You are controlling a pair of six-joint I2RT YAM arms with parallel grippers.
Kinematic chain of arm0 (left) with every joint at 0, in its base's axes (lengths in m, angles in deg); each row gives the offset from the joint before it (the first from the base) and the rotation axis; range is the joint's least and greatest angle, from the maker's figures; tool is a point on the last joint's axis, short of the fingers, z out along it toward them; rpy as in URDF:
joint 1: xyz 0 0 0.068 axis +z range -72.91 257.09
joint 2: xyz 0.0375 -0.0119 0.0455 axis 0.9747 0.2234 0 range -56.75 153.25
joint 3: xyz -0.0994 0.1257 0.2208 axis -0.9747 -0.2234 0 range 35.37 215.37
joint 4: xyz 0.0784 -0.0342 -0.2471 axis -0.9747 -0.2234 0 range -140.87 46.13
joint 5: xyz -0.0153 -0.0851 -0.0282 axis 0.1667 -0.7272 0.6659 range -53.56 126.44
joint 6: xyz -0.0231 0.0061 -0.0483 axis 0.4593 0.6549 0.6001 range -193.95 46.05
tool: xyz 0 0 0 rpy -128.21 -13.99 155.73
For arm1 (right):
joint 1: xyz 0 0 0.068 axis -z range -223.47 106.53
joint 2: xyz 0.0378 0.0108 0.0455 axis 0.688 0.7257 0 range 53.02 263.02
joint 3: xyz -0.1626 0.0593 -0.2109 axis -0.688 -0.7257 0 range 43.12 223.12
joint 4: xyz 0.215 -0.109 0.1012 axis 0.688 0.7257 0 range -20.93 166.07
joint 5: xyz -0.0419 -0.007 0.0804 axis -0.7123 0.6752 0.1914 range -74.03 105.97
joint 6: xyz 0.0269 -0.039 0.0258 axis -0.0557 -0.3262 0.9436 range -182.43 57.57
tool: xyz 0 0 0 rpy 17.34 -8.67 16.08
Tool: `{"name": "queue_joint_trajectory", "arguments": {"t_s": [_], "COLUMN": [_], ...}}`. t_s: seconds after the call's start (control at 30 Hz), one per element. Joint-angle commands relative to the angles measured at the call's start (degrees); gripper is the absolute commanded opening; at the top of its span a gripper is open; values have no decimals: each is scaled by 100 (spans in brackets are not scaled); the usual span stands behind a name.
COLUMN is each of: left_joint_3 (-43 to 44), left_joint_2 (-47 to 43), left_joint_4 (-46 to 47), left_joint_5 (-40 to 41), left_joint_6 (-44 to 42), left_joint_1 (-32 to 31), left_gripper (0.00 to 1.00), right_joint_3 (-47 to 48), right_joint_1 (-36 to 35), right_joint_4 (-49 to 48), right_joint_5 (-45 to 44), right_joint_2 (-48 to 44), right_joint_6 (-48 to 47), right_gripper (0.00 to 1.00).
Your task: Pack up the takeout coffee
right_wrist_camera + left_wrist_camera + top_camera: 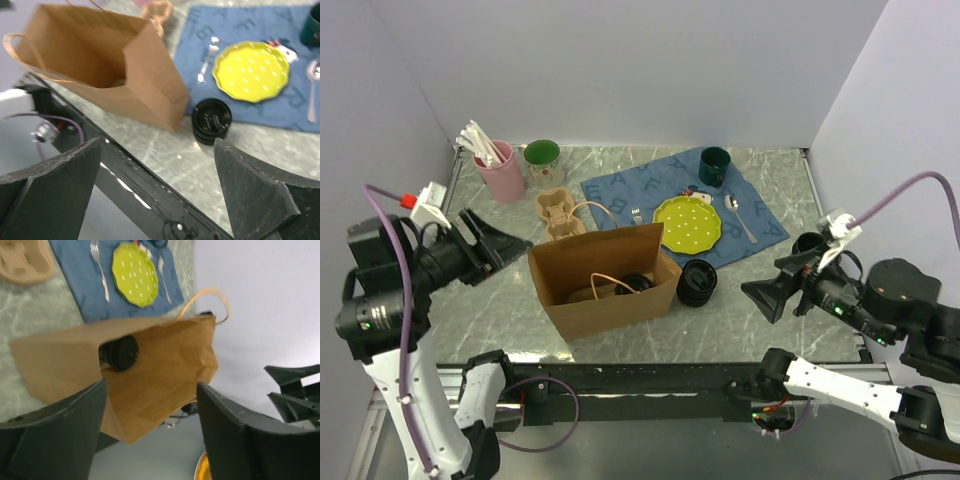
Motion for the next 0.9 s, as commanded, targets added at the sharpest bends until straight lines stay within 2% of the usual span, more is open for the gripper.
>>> {"name": "queue_joint_trajectory", "arguments": {"t_s": [0.0,0.03,0.1,0.17,0.23,0.37,0.5,0.7,0.87], "left_joint_3": [1014,1093,1287,1183,946,-316,-830,-989,-954], "left_joint_2": [365,374,313,34,-274,-1241,-1594,-1955,-2078], "left_joint_4": [-280,-158,350,912,1870,2997,2859,2253,2094], "left_joint_5": [555,338,178,-42,-183,-366,-306,124,230], "left_joint_6": [-626,-547,-198,129,525,1078,1054,614,614], "left_joint_1": [21,13,13,21,21,-5,-40,-137,-128], "left_gripper": [83,99,99,97,97,97,97,97,97], "right_joint_3": [447,596,694,755,729,843,1028,1072,905], "right_joint_1": [18,18,18,18,18,18,18,18,9], "right_joint_4": [472,525,622,709,745,815,894,675,447], "right_joint_5": [-167,-44,308,170,28,-219,-192,-175,-96], "right_joint_2": [426,540,628,725,786,988,1261,1297,1191], "right_joint_6": [114,185,369,694,1282,2171,2558,2585,2559], "right_gripper": [100,100,100,100,100,100,100,100,100]}}
